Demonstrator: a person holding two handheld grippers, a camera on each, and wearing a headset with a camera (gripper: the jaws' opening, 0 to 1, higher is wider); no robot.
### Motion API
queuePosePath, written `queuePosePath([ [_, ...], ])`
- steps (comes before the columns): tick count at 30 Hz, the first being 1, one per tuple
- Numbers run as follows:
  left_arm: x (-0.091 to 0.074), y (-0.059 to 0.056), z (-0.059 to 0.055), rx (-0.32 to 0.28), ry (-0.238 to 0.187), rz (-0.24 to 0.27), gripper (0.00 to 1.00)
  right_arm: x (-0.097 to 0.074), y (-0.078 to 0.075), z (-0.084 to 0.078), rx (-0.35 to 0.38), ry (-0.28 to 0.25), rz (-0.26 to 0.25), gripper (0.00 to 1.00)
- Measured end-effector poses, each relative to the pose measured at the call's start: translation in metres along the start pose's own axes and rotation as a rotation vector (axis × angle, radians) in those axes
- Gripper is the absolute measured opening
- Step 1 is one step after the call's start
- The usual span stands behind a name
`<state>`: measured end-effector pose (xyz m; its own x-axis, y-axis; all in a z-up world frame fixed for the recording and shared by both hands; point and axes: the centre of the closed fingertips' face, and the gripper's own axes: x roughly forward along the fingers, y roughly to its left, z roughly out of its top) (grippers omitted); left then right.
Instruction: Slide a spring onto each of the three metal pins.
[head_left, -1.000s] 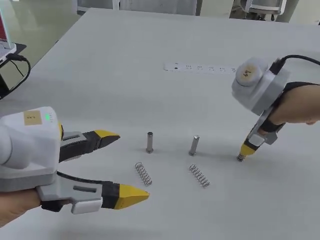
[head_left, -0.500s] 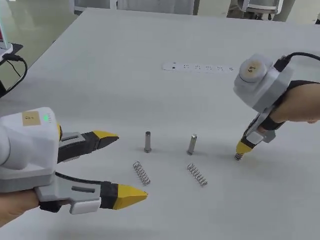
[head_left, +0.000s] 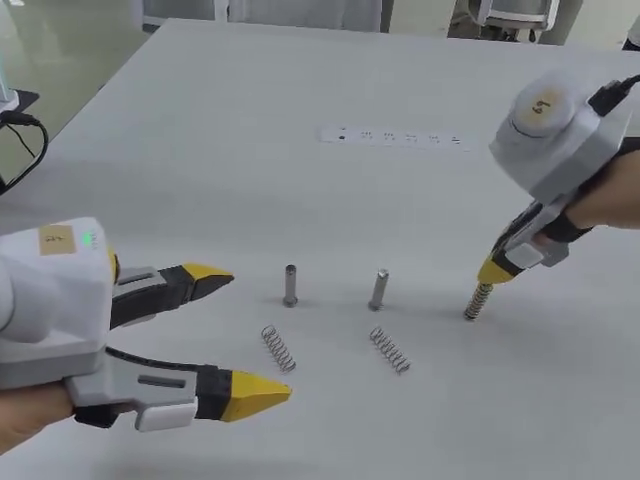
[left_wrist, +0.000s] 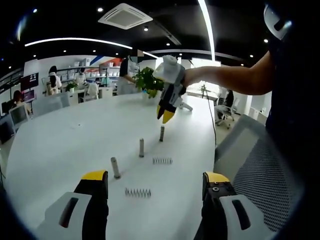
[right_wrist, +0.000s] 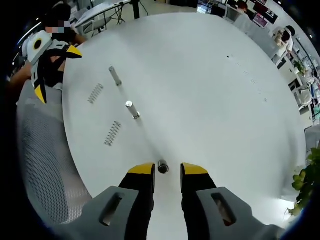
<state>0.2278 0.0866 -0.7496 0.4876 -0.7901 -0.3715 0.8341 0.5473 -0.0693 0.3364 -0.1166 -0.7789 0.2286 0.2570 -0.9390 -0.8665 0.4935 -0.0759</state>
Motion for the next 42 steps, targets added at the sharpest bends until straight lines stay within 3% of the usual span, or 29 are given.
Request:
queuePosePath([
  [4, -0.001, -0.001, 0.0, 0.001, 0.001, -0.001, 0.73, -0.01, 0.007, 0.01, -0.018, -0.04, -0.013, 0.18],
  [10, 0.0, -0.003, 0.001, 0.003, -0.002, -0.004, 0.73, -0.015, 0.037, 0.026, -0.061, -0.086, 0.016, 0.18],
  [17, 0.0, -0.005, 0.001, 0.005, -0.002, -0.006, 0.73, -0.005, 0.068, 0.036, -0.103, -0.095, 0.059, 0.17],
  [26, -0.001, -0.006, 0.0, 0.006, -0.001, -0.005, 0.73, 0.021, 0.097, 0.034, -0.068, -0.084, 0.122, 0.16],
  [37, 0.001, -0.009, 0.001, 0.008, -0.003, -0.014, 0.72, 0.049, 0.106, 0.026, 0.049, -0.072, 0.144, 0.16],
  [42, 0.001, -0.009, 0.001, 0.007, -0.003, -0.015, 0.72, 0.057, 0.103, 0.018, 0.083, -0.047, 0.118, 0.16],
])
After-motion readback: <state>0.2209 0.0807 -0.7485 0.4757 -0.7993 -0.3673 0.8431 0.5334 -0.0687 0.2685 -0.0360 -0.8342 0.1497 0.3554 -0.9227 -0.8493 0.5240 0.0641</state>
